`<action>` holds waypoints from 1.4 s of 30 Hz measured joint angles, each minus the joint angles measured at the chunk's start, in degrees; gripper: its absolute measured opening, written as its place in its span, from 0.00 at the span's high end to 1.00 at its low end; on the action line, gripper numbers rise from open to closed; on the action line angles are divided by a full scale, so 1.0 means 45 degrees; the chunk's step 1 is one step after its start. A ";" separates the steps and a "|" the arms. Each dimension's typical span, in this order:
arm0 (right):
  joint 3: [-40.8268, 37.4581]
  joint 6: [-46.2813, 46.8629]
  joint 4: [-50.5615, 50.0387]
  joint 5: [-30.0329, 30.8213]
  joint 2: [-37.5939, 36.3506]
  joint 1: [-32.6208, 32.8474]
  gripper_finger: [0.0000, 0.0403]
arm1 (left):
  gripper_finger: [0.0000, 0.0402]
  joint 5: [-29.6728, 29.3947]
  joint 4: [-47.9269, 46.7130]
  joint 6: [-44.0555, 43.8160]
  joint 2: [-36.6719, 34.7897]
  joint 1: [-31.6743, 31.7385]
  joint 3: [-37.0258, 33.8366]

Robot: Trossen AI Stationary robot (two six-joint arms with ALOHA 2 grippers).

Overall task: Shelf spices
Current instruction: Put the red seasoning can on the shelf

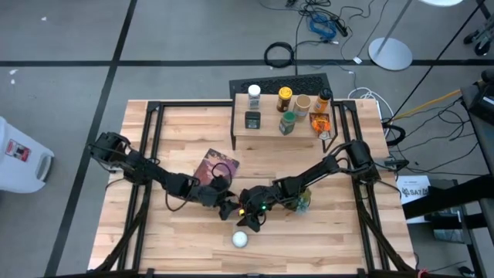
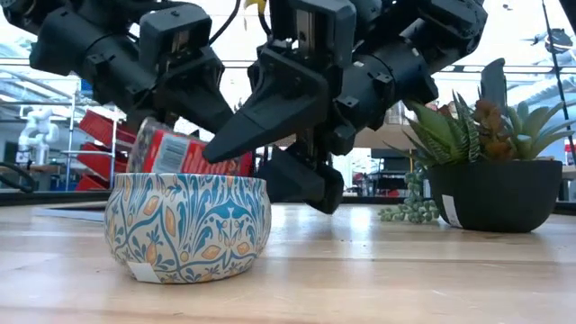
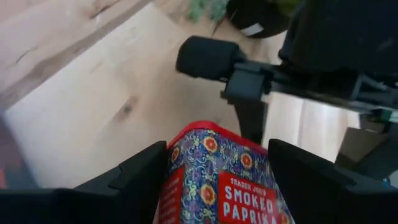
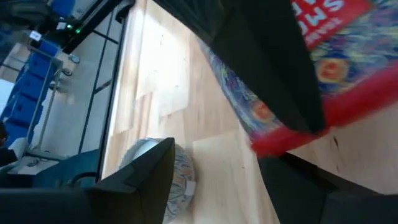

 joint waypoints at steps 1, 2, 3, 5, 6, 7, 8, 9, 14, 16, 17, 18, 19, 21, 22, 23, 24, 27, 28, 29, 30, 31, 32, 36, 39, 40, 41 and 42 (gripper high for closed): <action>0.0000 -0.0134 -0.0025 -0.0007 -0.0050 -0.0002 0.45 | 0.29 -0.0009 0.0121 0.0045 0.0000 0.0010 0.0010; 0.0014 -0.0238 -0.0034 -0.0012 -0.0072 -0.0002 0.46 | 0.29 -0.0009 0.0263 0.0169 -0.0004 0.0019 0.0023; 0.0015 -0.0331 -0.0086 -0.0010 -0.0091 -0.0002 0.46 | 0.29 -0.0005 0.0352 0.0263 -0.0022 0.0024 0.0033; 0.0015 -0.0521 -0.0330 0.0133 -0.0097 -0.0002 0.46 | 0.29 0.0026 0.0578 0.0283 -0.0038 0.0026 0.0071; 0.0015 -0.0608 -0.0460 0.0358 -0.0097 -0.0004 0.46 | 0.29 0.0171 0.0664 0.0277 -0.0058 0.0037 0.0099; 0.0019 -0.0721 -0.0469 0.0808 -0.0108 -0.0038 0.46 | 0.29 0.0703 0.0741 0.0264 -0.0073 0.0033 0.0144; 0.0019 -0.0810 -0.0488 0.0817 -0.0184 -0.0132 0.46 | 0.30 0.0839 0.0763 0.0339 -0.0073 -0.0005 0.0150; 0.0024 -0.0972 -0.0541 0.0873 -0.0223 -0.0156 0.46 | 0.30 0.0946 0.0791 0.0461 -0.0078 0.0006 0.0131; 0.0044 -0.1588 -0.1179 0.1243 -0.0580 -0.0109 0.46 | 0.30 0.1263 0.0779 0.0641 -0.0167 0.0063 0.0131; 0.0043 -0.1835 -0.1317 0.1371 -0.0789 -0.0114 0.46 | 0.30 0.1330 0.0659 0.0912 -0.0269 0.0062 0.0130; 0.0043 -0.1947 -0.1460 0.1523 -0.0946 -0.0114 0.46 | 0.30 0.1374 0.0614 0.1106 -0.0336 0.0057 0.0125; 0.0044 -0.2091 -0.1533 0.1689 -0.1112 -0.0115 0.46 | 0.30 0.1407 0.0554 0.1150 -0.0390 0.0048 0.0116; 0.0067 -0.2234 -0.1555 0.1961 -0.1259 -0.0126 0.46 | 0.30 0.1546 0.0468 0.1175 -0.0447 0.0048 0.0112; 0.0107 -0.2467 -0.1820 0.2179 -0.1453 -0.0177 0.46 | 0.30 0.1647 0.0352 0.1386 -0.0541 0.0039 0.0088; 0.0098 -0.2573 -0.2118 0.2294 -0.1514 -0.0186 0.46 | 0.30 0.1657 0.0359 0.1437 -0.0629 0.0039 0.0087; 0.0073 -0.2697 -0.2291 0.2357 -0.1525 -0.0174 0.46 | 0.30 0.1649 0.0361 0.1453 -0.0702 0.0031 0.0087; 0.0050 -0.2825 -0.2411 0.2343 -0.1525 -0.0143 0.46 | 0.30 0.1636 0.0347 0.1462 -0.0764 0.0033 0.0087; 0.0049 -0.2968 -0.2533 0.2264 -0.1535 -0.0050 0.44 | 0.30 0.1593 0.0062 0.1499 -0.0809 0.0049 0.0082; 0.0053 -0.2973 -0.2599 0.2276 -0.1523 -0.0021 0.44 | 0.30 0.1589 0.0069 0.1499 -0.0811 0.0035 0.0082; 0.0049 -0.3024 -0.2665 0.2276 -0.1495 -0.0015 0.43 | 0.30 0.1595 0.0101 0.1503 -0.0814 0.0029 0.0082; 0.0049 -0.3154 -0.2768 0.2272 -0.1467 0.0030 0.42 | 0.30 0.1608 0.0115 0.1507 -0.0816 0.0029 0.0082; 0.0045 -0.3347 -0.2861 0.2275 -0.1452 0.0057 0.42 | 0.30 0.1656 0.0082 0.1572 -0.0816 0.0029 0.0082; 0.0044 -0.3555 -0.2890 0.2271 -0.1452 0.0103 0.41 | 0.30 0.1703 0.0052 0.1710 -0.0816 0.0022 0.0082; 0.0044 -0.3708 -0.2942 0.2175 -0.1452 0.0228 0.38 | 0.29 0.1941 -0.1177 0.2366 -0.0826 -0.0064 0.0275; 0.0044 -0.3700 -0.3212 0.2271 -0.1452 0.0212 0.38 | 0.29 0.2130 -0.2498 0.2948 -0.0826 -0.0243 0.0548; 0.0039 -0.3695 -0.3329 0.2271 -0.1452 0.0189 0.38 | 0.30 0.2163 -0.2861 0.3116 -0.0833 -0.0307 0.0660; 0.0035 -0.3695 -0.3353 0.2283 -0.1447 0.0187 0.38 | 0.30 0.2218 -0.3221 0.3272 -0.0845 -0.0387 0.0768; 0.0034 -0.3692 -0.3352 0.2278 -0.1443 0.0191 0.38 | 0.29 0.2209 -0.3604 0.3522 -0.0845 -0.0487 0.0915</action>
